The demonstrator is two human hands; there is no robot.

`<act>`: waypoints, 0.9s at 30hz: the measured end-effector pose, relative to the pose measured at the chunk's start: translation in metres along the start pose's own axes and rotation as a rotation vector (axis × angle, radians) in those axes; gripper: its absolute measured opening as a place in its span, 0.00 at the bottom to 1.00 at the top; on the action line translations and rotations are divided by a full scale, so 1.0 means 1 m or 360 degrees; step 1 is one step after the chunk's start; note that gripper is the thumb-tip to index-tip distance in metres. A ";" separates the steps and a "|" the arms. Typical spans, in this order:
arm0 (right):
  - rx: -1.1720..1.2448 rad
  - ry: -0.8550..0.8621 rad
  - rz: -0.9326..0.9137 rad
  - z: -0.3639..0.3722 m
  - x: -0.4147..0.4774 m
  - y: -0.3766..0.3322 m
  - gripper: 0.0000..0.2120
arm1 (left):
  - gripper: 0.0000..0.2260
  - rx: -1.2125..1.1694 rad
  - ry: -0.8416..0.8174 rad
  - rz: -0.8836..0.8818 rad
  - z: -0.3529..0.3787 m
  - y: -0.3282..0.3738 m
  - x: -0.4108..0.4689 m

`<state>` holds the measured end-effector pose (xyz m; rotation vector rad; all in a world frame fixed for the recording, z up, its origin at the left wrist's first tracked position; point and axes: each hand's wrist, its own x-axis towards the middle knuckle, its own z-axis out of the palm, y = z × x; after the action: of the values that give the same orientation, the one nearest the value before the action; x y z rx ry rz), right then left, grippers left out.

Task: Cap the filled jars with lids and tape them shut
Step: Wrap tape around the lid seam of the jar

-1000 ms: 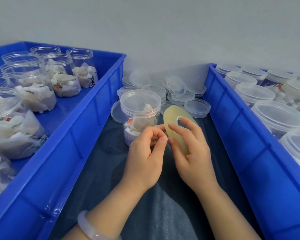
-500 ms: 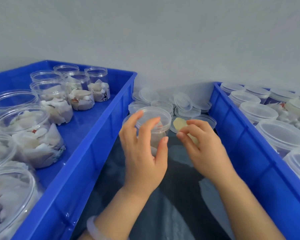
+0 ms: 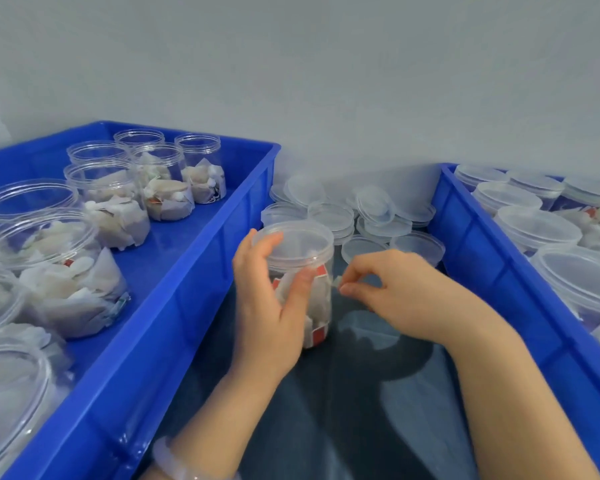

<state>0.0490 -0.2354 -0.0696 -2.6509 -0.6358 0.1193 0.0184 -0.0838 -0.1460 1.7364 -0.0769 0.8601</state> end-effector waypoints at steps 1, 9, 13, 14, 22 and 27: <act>-0.0009 -0.0012 -0.0014 0.003 0.002 -0.001 0.05 | 0.16 -0.0059 -0.0003 -0.0049 -0.002 0.002 0.001; 0.0407 0.0218 -0.0253 0.001 -0.001 0.007 0.08 | 0.18 -0.0229 -0.0024 -0.0160 -0.005 0.004 0.003; 0.0894 0.0270 -0.0442 -0.003 -0.007 0.006 0.09 | 0.18 -0.0264 -0.0044 -0.0203 -0.008 0.004 0.004; 0.0907 0.0270 -0.0441 -0.001 -0.007 0.003 0.08 | 0.17 -0.0278 -0.0049 -0.0205 -0.009 0.004 0.004; 0.0898 0.0592 0.0195 0.003 -0.003 -0.008 0.09 | 0.19 -0.0262 -0.0079 -0.0198 -0.008 0.009 0.003; 0.1225 0.0693 0.0405 -0.003 -0.005 -0.005 0.09 | 0.18 -0.0289 -0.0074 -0.0217 -0.008 0.010 0.002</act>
<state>0.0430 -0.2344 -0.0651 -1.9005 -0.0671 -0.1210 0.0118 -0.0797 -0.1361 1.5723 -0.0646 0.6913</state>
